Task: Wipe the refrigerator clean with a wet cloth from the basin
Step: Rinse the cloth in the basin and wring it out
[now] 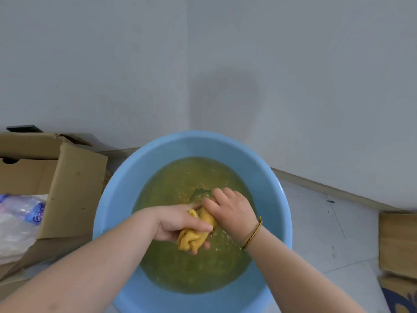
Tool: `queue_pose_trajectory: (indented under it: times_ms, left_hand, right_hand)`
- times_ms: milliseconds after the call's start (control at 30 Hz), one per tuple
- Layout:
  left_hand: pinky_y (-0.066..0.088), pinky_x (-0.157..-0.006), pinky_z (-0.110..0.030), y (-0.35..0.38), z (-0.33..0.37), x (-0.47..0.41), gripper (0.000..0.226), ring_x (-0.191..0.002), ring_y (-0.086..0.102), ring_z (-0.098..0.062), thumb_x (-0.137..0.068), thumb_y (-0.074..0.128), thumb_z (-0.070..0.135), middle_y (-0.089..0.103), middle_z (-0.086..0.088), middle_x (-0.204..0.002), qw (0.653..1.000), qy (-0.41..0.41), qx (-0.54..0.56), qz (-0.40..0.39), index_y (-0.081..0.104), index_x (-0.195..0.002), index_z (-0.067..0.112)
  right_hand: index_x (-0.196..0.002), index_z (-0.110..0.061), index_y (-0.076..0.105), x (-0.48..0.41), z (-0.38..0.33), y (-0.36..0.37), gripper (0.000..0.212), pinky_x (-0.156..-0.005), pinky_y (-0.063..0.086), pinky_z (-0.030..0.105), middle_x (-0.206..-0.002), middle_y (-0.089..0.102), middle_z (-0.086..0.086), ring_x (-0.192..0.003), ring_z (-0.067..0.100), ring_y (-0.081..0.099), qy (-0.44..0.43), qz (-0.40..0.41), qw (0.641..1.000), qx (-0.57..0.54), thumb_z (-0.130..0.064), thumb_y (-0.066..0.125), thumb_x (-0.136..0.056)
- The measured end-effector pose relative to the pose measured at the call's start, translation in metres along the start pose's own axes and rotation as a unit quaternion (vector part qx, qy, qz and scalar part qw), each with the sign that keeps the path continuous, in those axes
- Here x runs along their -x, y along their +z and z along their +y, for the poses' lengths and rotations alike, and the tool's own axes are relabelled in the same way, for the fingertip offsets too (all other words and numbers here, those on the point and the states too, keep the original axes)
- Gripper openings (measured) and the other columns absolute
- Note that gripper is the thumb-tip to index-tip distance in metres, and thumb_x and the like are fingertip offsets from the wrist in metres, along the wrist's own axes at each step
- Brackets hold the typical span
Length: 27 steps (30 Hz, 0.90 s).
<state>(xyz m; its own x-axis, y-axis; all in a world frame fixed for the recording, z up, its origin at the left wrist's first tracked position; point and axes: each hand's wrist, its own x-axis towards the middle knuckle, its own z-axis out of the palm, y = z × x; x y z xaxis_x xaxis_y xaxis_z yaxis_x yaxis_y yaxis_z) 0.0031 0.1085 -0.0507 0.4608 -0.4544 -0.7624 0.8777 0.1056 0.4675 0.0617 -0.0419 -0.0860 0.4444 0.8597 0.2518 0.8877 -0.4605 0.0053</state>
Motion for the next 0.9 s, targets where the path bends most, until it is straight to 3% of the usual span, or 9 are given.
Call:
queue_pose_trajectory:
  times_ms: [100, 233, 400, 567, 633, 700, 767, 833, 900]
  left_hand:
    - [0.053, -0.068, -0.028, 0.007, 0.002, -0.012, 0.033, -0.078, 0.060, -0.017, -0.078, 0.068, 0.015, 0.060, -0.003, -0.086, 0.954, -0.032, -0.279, 0.106, 0.049, -0.105, 0.014]
    - [0.047, -0.071, -0.031, 0.020, -0.010, -0.034, 0.055, -0.089, 0.058, -0.023, -0.078, 0.062, 0.010, 0.057, -0.005, -0.100, 0.788, 0.012, -0.535, 0.304, 0.033, -0.124, 0.010]
    - [0.045, -0.078, -0.031, 0.013, -0.024, -0.038, 0.040, -0.105, 0.058, -0.024, -0.090, 0.046, 0.007, 0.055, -0.008, -0.121, 0.611, 0.119, -0.723, 0.299, 0.035, -0.127, 0.011]
    - [0.018, -0.110, -0.032, 0.023, -0.026, -0.031, 0.060, -0.134, 0.026, -0.019, -0.088, 0.051, 0.019, 0.027, 0.001, -0.147, 0.671, 0.119, -0.618, 0.392, 0.023, -0.141, 0.026]
    - [0.015, -0.112, -0.037, 0.030, -0.024, -0.026, 0.077, -0.138, 0.017, -0.023, -0.080, 0.064, 0.029, 0.013, 0.001, -0.152, 0.792, 0.095, -0.392, 0.458, 0.018, -0.142, 0.031]
    - [0.029, -0.107, -0.043, 0.036, -0.017, -0.023, 0.091, -0.131, 0.033, -0.028, -0.068, 0.075, 0.034, 0.026, -0.002, -0.148, 0.920, 0.096, 0.032, 0.379, 0.022, -0.141, 0.031]
    - [0.047, -0.090, -0.044, 0.032, -0.006, -0.025, 0.085, -0.108, 0.055, -0.030, -0.058, 0.076, 0.044, 0.052, -0.012, -0.127, 0.904, 0.082, 0.291, 0.301, 0.041, -0.130, 0.016]
    - [0.050, -0.073, -0.038, 0.022, 0.002, -0.027, 0.063, -0.085, 0.060, -0.027, -0.063, 0.074, 0.045, 0.061, -0.015, -0.103, 0.872, 0.057, 0.376, 0.309, 0.054, -0.108, 0.006]
    - [0.048, -0.068, -0.037, 0.017, 0.005, -0.026, 0.041, -0.075, 0.059, -0.025, -0.073, 0.072, 0.036, 0.062, -0.013, -0.090, 0.856, 0.038, 0.409, 0.315, 0.057, -0.094, 0.004]
  right_hand:
    - [-0.091, -0.023, 0.060, -0.010, 0.003, -0.008, 0.047, -0.040, 0.034, 0.017, -0.078, 0.066, -0.006, -0.050, 0.014, 0.056, -0.053, -0.125, 0.991, 0.017, -0.032, 0.080, -0.049]
    - [-0.125, -0.008, 0.045, -0.022, -0.003, -0.013, 0.035, -0.078, 0.046, 0.033, -0.117, 0.058, 0.007, -0.102, 0.028, 0.060, 0.039, -0.384, 0.922, -0.037, -0.010, 0.049, -0.090]
    - [-0.095, -0.009, 0.057, -0.017, 0.000, 0.000, 0.023, -0.065, 0.046, 0.028, -0.084, 0.055, 0.006, -0.076, 0.021, 0.053, 0.261, -0.521, 0.770, -0.259, -0.020, 0.065, -0.077]
    - [-0.086, -0.012, 0.056, -0.014, 0.000, -0.008, 0.007, -0.060, 0.042, 0.024, -0.080, 0.058, 0.002, -0.074, 0.021, 0.057, 0.316, -0.450, 0.810, -0.206, -0.018, 0.054, -0.084]
    - [-0.102, -0.012, 0.055, -0.013, -0.005, -0.014, 0.016, -0.063, 0.039, 0.025, -0.096, 0.063, 0.005, -0.088, 0.025, 0.062, 0.348, -0.361, 0.857, -0.120, -0.014, 0.051, -0.086]
    - [-0.088, -0.011, 0.061, -0.012, -0.012, -0.016, 0.026, -0.052, 0.034, 0.023, -0.080, 0.065, 0.005, -0.073, 0.022, 0.064, 0.307, -0.226, 0.924, -0.022, -0.017, 0.074, -0.067]
    - [-0.061, -0.016, 0.064, -0.010, -0.027, -0.013, 0.029, -0.046, 0.038, 0.019, -0.053, 0.059, -0.002, -0.051, 0.017, 0.059, 0.243, -0.111, 0.964, 0.013, -0.022, 0.082, -0.039]
    - [-0.062, -0.019, 0.065, -0.005, -0.040, -0.005, 0.006, -0.069, 0.053, 0.036, -0.053, 0.058, -0.006, -0.066, 0.017, 0.062, 0.168, -0.023, 0.985, 0.036, -0.019, 0.060, -0.059]
    - [-0.076, -0.018, 0.061, -0.003, -0.046, 0.000, 0.021, -0.082, 0.048, 0.057, -0.060, 0.060, -0.006, -0.092, 0.018, 0.058, 0.143, 0.049, 0.988, 0.000, -0.010, 0.042, -0.070]
